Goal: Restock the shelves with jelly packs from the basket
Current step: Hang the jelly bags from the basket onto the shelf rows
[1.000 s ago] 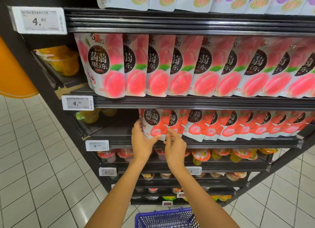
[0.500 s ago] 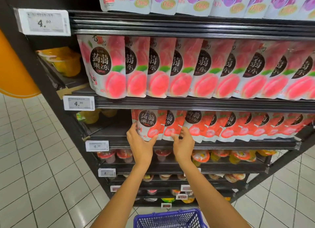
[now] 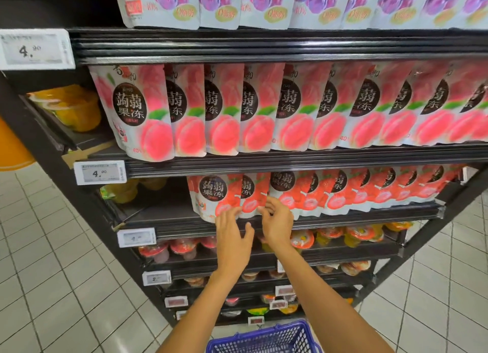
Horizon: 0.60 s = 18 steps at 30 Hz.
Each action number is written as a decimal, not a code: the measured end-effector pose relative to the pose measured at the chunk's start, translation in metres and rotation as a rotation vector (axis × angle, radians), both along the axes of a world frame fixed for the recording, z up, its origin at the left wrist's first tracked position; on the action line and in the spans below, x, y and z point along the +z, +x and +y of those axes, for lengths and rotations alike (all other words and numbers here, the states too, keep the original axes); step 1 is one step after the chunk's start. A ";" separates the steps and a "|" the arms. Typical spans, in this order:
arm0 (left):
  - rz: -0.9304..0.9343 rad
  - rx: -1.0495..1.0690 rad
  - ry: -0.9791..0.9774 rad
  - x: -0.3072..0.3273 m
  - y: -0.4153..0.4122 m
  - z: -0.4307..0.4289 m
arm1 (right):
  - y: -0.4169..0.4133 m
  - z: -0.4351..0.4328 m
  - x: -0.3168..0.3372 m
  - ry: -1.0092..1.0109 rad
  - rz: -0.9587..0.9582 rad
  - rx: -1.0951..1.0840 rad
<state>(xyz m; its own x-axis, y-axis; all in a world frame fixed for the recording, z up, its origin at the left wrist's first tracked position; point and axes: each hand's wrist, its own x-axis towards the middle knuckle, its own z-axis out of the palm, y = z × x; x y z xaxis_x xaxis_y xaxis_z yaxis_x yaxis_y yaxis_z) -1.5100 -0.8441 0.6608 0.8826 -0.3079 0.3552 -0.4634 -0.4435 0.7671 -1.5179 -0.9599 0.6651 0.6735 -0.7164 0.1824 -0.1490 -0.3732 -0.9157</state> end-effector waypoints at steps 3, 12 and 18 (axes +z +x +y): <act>-0.086 -0.017 0.182 -0.005 -0.001 0.000 | -0.013 -0.003 0.002 0.018 -0.055 0.010; -0.441 -0.009 0.569 -0.030 -0.006 -0.005 | -0.056 -0.039 -0.010 0.140 -0.182 -0.333; -0.397 -0.001 0.786 -0.041 -0.006 -0.013 | -0.051 -0.046 -0.012 -0.005 0.010 -0.243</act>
